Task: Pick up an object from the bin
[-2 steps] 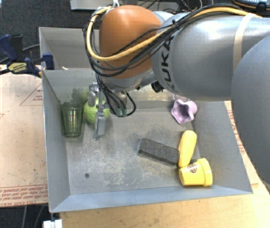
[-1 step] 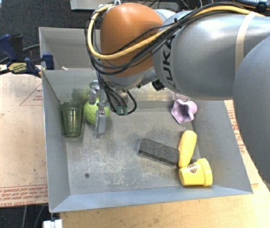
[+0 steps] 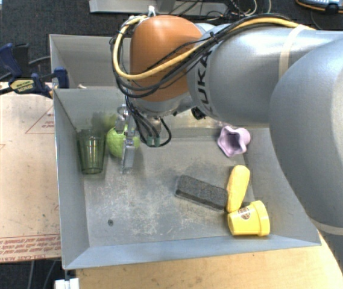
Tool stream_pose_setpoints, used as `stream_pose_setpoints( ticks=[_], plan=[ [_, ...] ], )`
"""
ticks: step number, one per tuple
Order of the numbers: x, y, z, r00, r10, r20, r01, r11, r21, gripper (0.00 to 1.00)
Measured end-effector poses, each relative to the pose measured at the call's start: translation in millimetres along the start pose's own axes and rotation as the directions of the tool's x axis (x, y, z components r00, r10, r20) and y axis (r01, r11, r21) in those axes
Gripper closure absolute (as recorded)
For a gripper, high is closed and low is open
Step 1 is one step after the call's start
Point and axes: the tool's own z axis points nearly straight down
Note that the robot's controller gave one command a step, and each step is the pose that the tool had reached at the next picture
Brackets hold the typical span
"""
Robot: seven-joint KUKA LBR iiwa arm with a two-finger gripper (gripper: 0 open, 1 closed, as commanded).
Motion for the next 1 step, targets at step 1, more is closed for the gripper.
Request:
stream_pose_setpoints(
  ticks=[1],
  plan=[
    [-4.9, -3.2, 39.3, 1.000, 0.028, -0.011, -0.028, 1.000, 0.006, 0.00]
  ],
)
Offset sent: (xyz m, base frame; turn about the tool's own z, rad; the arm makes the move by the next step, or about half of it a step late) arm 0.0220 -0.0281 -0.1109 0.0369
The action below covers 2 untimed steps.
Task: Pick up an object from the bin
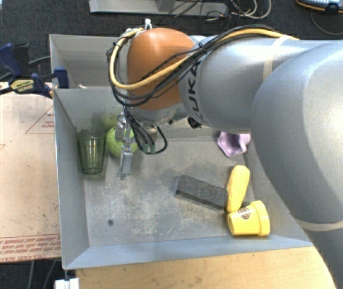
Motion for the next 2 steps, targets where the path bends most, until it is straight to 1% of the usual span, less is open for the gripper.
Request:
stream_pose_setpoints(
  ticks=[1, 2],
  plan=[
    [-16.5, -9.5, 33.9, 1.000, 0.005, 0.030, -0.005, 1.000, -0.014, 0.00],
    [-22.5, -18.0, 41.2, 0.999, -0.027, 0.044, 0.028, 0.999, -0.016, 0.00]
  ],
)
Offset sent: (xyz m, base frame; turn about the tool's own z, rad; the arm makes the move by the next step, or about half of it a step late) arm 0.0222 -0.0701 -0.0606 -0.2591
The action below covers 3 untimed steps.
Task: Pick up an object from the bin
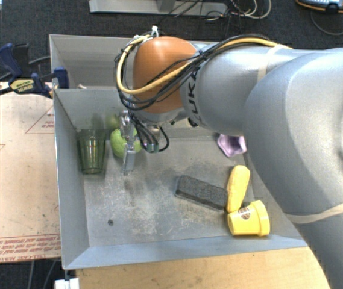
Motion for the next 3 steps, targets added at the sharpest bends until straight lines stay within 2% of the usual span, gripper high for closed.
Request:
stream_pose_setpoints(
  ticks=[1, 2, 3],
  plan=[
    [-4.6, -8.1, 1.7, 1.000, -0.018, 0.000, 0.018, 1.000, -0.003, 0.00],
    [-12.1, -21.1, 7.1, 0.974, -0.226, 0.027, 0.226, 0.974, -0.003, 0.00],
    [-11.1, -24.5, 27.2, 1.000, -0.016, -0.003, 0.016, 1.000, -0.014, 1.00]
  ],
)
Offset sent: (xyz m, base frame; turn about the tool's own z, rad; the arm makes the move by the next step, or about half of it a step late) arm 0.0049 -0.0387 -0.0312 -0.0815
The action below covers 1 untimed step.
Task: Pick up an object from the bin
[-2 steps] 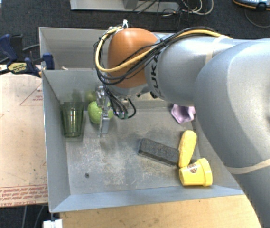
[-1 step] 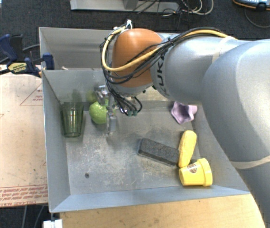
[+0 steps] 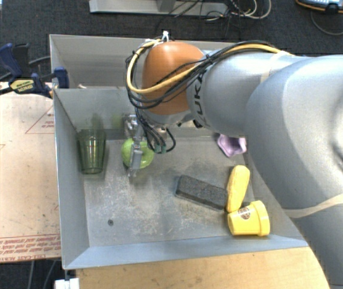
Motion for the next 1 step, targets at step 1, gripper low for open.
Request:
stream_pose_setpoints(
  ticks=[1],
  plan=[
    [0.0, 0.0, 0.0, 1.000, 0.000, 0.000, 0.000, 1.000, 0.000, 1.00]
  ],
)
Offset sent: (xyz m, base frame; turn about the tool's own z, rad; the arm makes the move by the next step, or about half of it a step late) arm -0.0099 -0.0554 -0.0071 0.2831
